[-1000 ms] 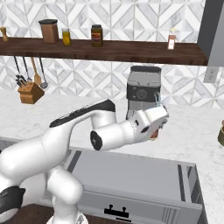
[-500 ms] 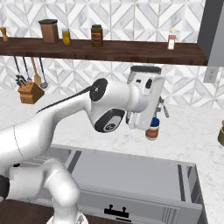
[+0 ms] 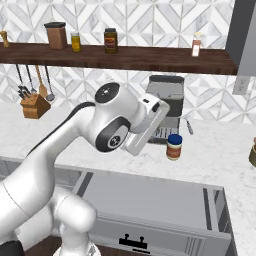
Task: Pick the peeler from the drawer and place it on the counter.
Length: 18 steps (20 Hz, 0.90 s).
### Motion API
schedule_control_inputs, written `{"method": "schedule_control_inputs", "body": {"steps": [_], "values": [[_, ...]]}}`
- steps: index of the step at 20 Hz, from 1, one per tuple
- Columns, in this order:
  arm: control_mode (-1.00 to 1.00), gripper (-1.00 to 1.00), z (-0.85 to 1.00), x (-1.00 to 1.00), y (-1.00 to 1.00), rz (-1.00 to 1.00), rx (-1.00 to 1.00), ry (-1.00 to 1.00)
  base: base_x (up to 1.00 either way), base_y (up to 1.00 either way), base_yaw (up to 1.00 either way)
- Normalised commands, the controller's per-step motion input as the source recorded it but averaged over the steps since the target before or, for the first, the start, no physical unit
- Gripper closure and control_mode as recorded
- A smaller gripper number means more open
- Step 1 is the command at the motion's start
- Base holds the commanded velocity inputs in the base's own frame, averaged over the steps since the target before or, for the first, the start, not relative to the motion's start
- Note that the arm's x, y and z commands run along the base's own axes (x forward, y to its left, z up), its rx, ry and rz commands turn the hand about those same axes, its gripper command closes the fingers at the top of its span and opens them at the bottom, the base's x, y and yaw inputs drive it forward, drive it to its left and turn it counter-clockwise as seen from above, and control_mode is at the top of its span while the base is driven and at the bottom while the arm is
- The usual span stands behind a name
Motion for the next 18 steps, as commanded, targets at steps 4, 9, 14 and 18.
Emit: {"method": "schedule_control_inputs", "body": {"steps": [4,9,14,18], "values": [[-1.00,1.00,-0.01,0.35,0.69,0.21,0.31,0.47,0.00,0.00,0.00],[-1.00,1.00,-0.35,0.39,0.51,0.26,0.17,0.22,0.00,0.00,0.00],[-1.00,1.00,-0.57,0.35,0.90,0.08,0.11,-0.01,0.00,0.00,0.00],[-1.00,1.00,-0.53,0.22,0.87,0.00,0.22,-0.01,0.00,0.00,0.00]]}}
